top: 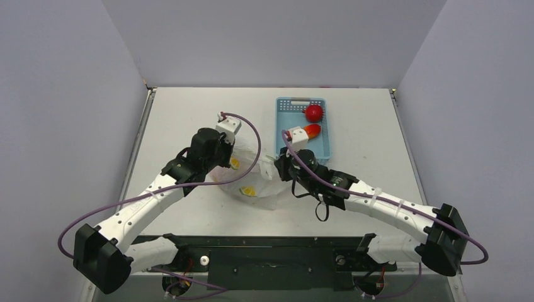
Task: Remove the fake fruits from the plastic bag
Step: Untie the plastic bag at the center of the board.
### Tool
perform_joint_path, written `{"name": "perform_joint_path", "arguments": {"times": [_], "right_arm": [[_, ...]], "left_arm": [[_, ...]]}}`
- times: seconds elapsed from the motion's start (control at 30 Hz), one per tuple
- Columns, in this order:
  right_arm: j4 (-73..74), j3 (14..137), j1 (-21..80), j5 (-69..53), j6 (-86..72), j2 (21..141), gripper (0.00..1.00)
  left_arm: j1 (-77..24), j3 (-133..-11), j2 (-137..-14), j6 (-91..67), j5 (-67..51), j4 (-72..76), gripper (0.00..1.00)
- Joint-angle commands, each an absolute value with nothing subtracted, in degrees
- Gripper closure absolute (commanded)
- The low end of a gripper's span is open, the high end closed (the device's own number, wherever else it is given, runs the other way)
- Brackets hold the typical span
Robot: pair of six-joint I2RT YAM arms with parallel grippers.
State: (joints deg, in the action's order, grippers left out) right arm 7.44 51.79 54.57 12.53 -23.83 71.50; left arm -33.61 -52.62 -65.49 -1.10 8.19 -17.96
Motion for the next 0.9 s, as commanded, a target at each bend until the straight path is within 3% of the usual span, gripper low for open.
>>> {"name": "perform_joint_path", "arguments": {"times": [0.0,0.47,0.7,0.83,0.87], "right_arm": [[3.38,46.52,50.26,15.09,-29.01,65.17,1.00],[-1.30,33.24,36.67,5.19,-38.92,58.27,1.00],[-3.16,35.35,36.68,-3.22,-35.71,60.28,1.00],[-3.39,37.23,36.66,-5.74,-34.75,62.03,1.00],[-3.37,37.78,36.68,-6.55,-34.65,62.68,1.00]], "left_arm": [[-32.96,-52.53,-62.37,-1.49,13.79,-14.09,1.00],[-31.91,-50.08,-58.43,-1.54,19.08,-11.88,1.00],[-31.55,-50.24,-58.61,-0.33,6.83,-11.89,1.00],[-31.62,-50.03,-58.83,0.96,0.57,-12.19,0.77],[-31.75,-50.02,-58.90,1.27,-1.57,-12.29,0.66]]}}
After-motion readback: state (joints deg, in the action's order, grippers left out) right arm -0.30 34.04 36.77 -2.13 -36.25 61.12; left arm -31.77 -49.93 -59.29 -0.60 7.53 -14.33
